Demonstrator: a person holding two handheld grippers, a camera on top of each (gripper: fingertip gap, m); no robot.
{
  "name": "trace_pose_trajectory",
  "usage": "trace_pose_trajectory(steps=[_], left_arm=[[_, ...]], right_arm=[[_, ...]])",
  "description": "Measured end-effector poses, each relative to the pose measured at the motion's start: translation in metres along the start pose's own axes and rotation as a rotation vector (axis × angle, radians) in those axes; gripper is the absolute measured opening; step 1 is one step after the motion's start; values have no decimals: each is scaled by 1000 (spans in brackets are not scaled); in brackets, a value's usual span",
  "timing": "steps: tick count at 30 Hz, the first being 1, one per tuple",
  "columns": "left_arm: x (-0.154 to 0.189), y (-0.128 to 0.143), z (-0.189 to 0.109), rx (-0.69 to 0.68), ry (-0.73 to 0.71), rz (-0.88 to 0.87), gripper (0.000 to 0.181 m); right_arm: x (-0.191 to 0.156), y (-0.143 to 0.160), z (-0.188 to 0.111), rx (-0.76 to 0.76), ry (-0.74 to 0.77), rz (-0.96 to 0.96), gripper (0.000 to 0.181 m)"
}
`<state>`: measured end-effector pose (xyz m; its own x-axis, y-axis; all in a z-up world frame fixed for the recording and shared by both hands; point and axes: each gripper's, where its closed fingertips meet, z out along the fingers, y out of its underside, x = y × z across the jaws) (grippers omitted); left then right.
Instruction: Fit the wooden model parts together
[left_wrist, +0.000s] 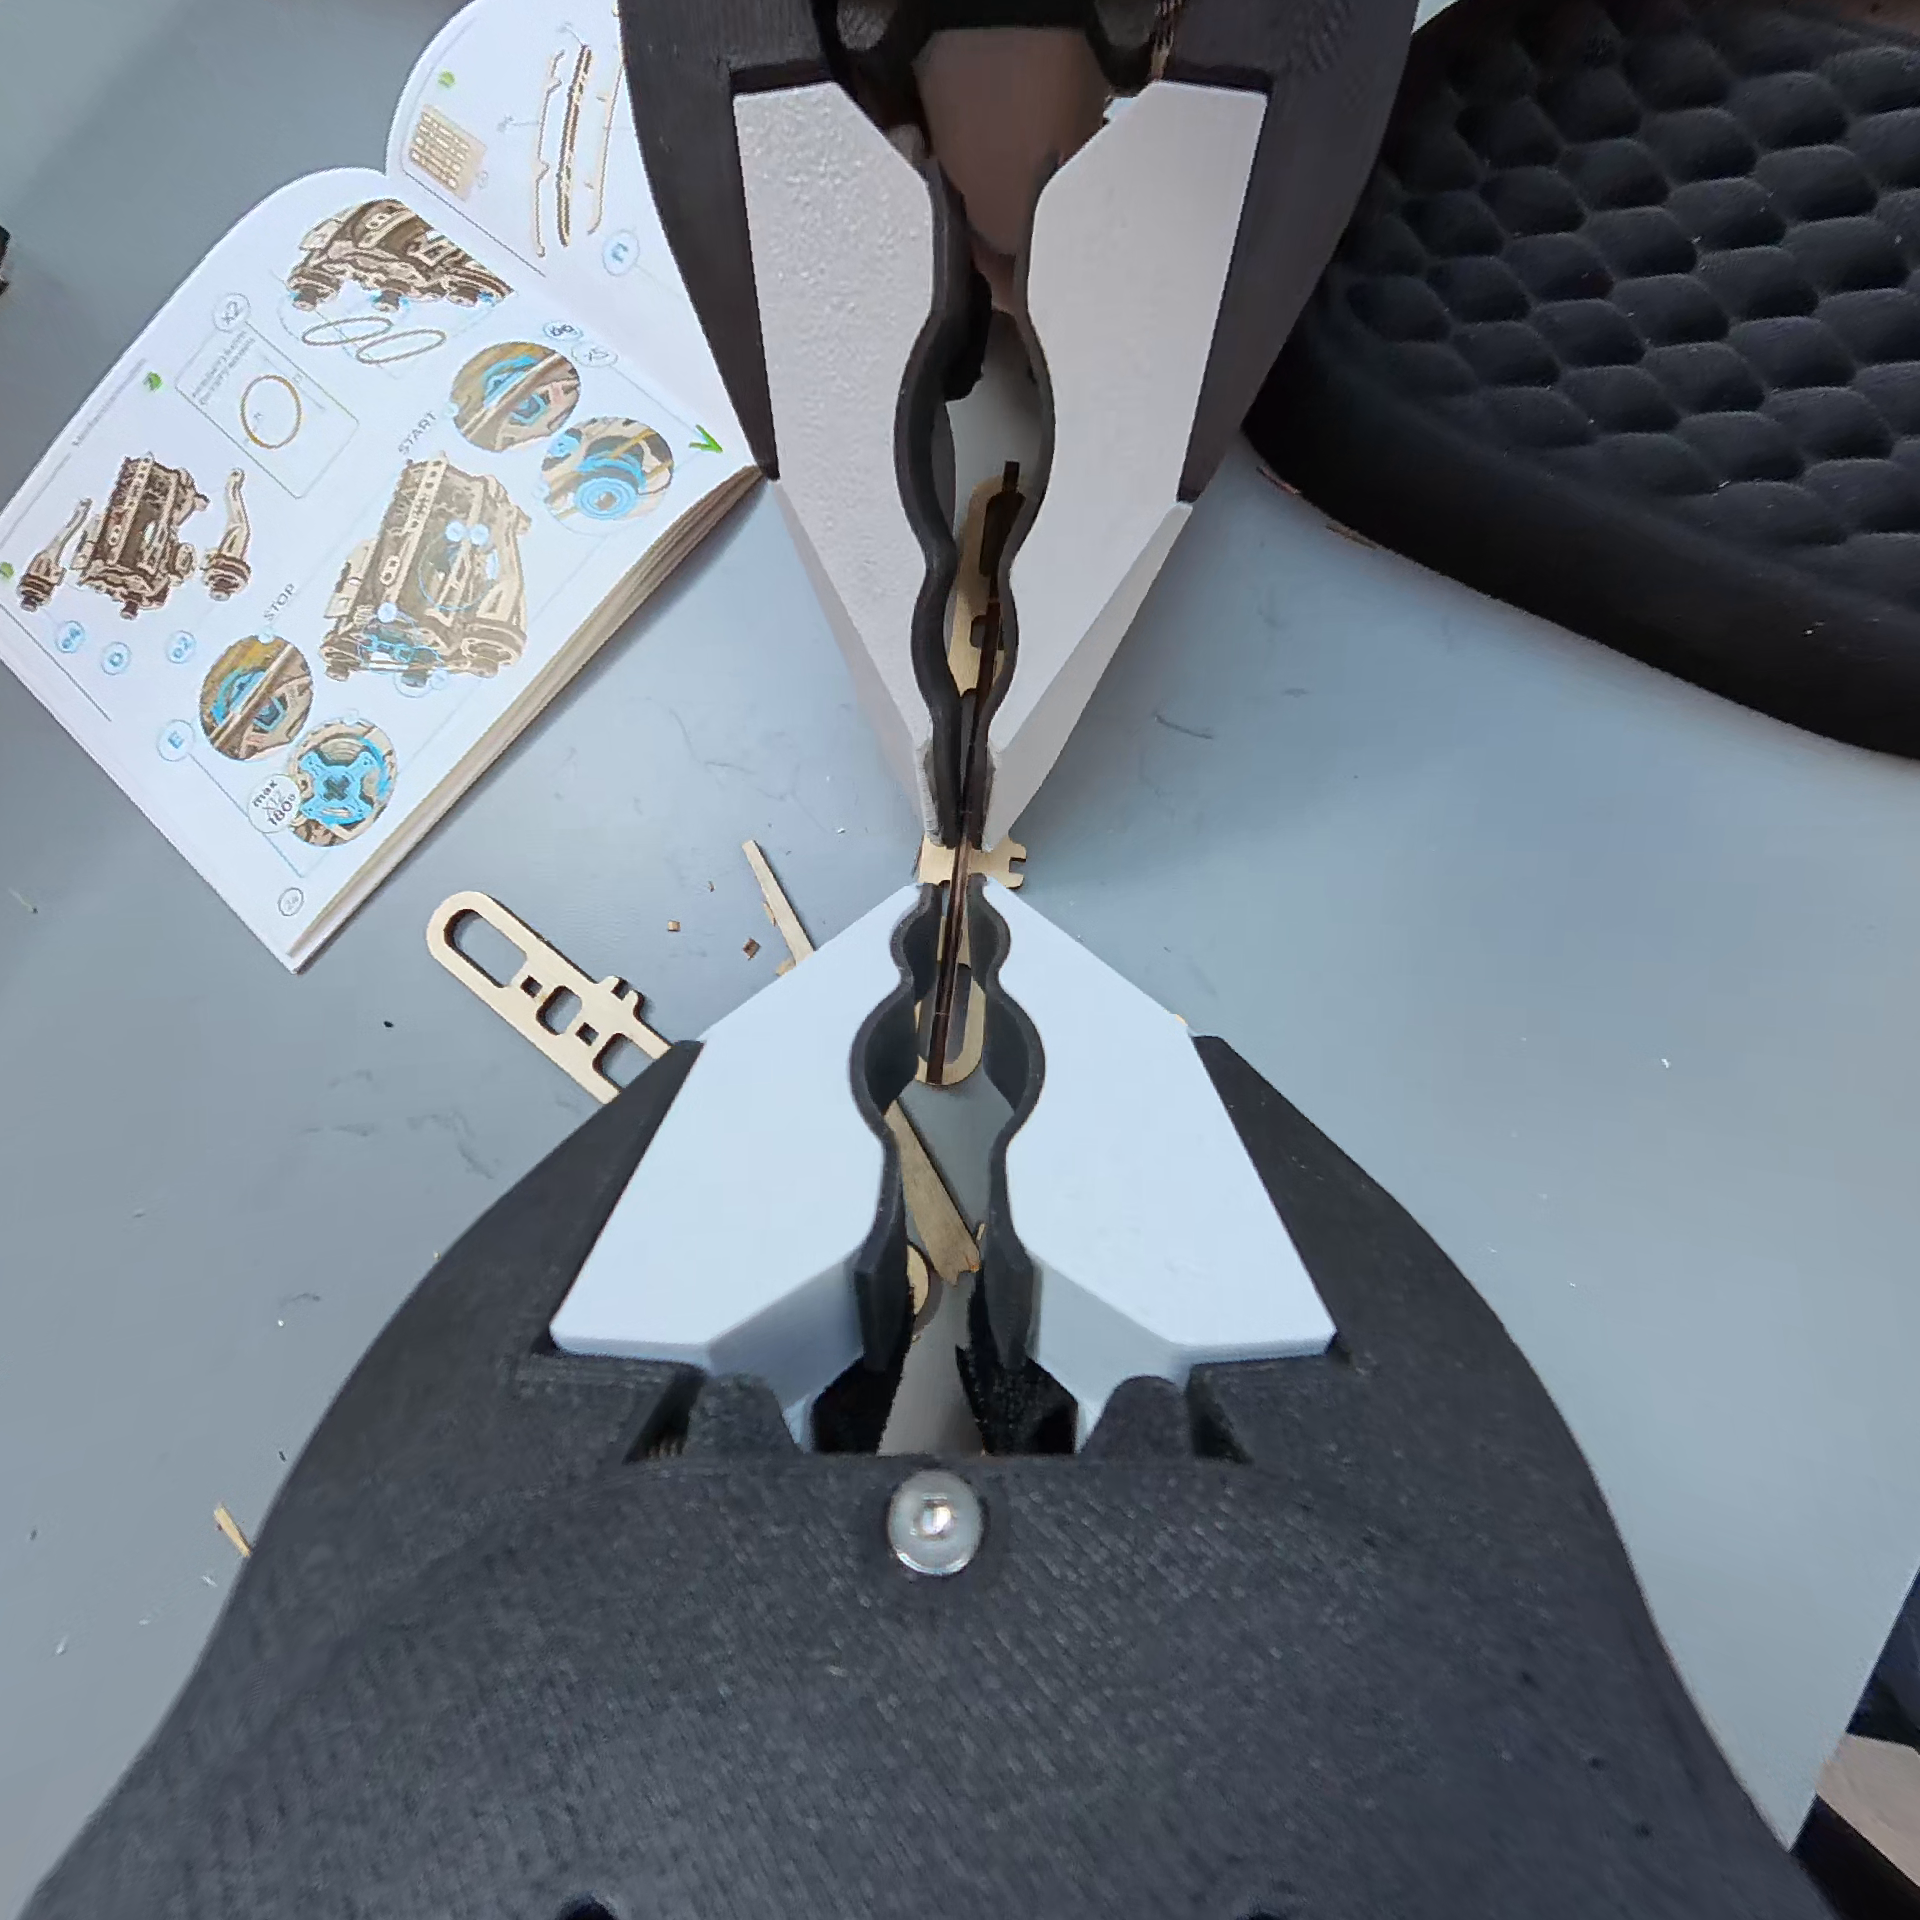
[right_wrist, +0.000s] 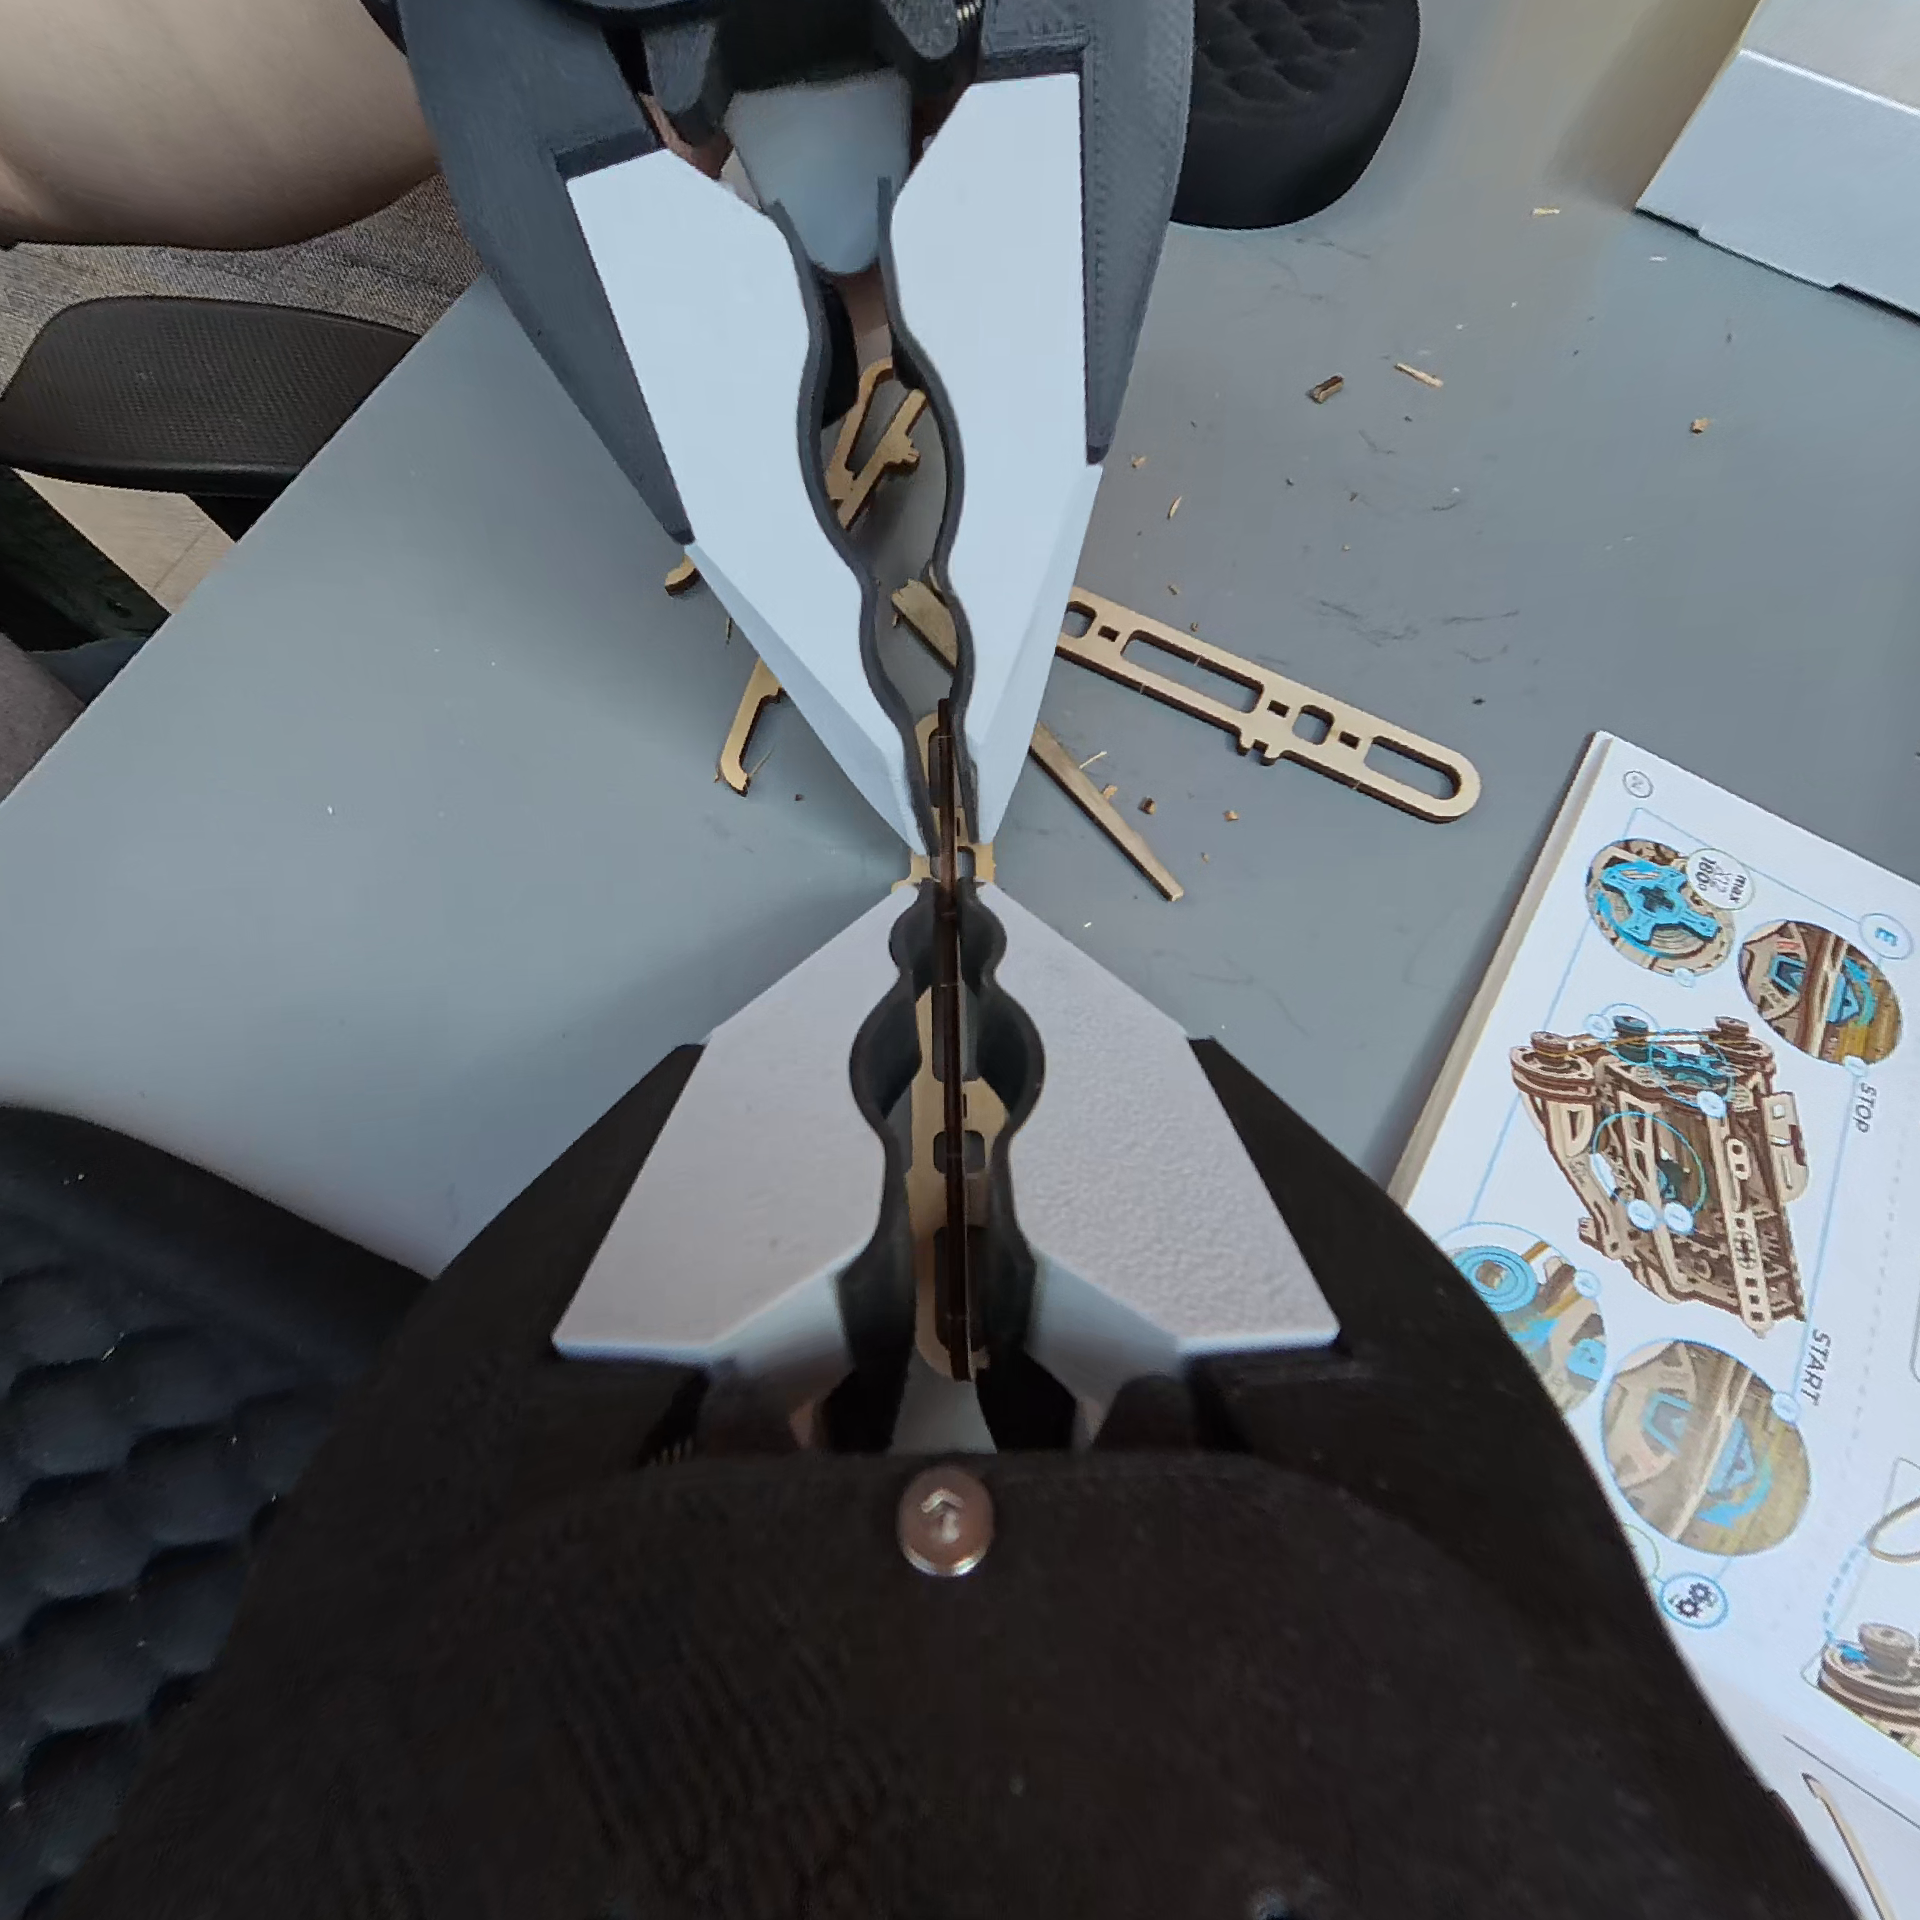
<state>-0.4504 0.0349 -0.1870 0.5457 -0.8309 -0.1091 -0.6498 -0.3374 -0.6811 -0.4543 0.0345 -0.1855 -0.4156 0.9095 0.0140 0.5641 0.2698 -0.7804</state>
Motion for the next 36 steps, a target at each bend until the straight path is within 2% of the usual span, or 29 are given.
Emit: trace_pose_trajectory(steps=[24, 36], left_arm=[[2, 2, 4, -29, 18, 9, 0], [2, 2, 4, -1, 32, -8, 0]], right_arm=[[0, 0, 0, -10, -1, 10, 1], [0, 2, 0, -16, 4, 9, 1]])
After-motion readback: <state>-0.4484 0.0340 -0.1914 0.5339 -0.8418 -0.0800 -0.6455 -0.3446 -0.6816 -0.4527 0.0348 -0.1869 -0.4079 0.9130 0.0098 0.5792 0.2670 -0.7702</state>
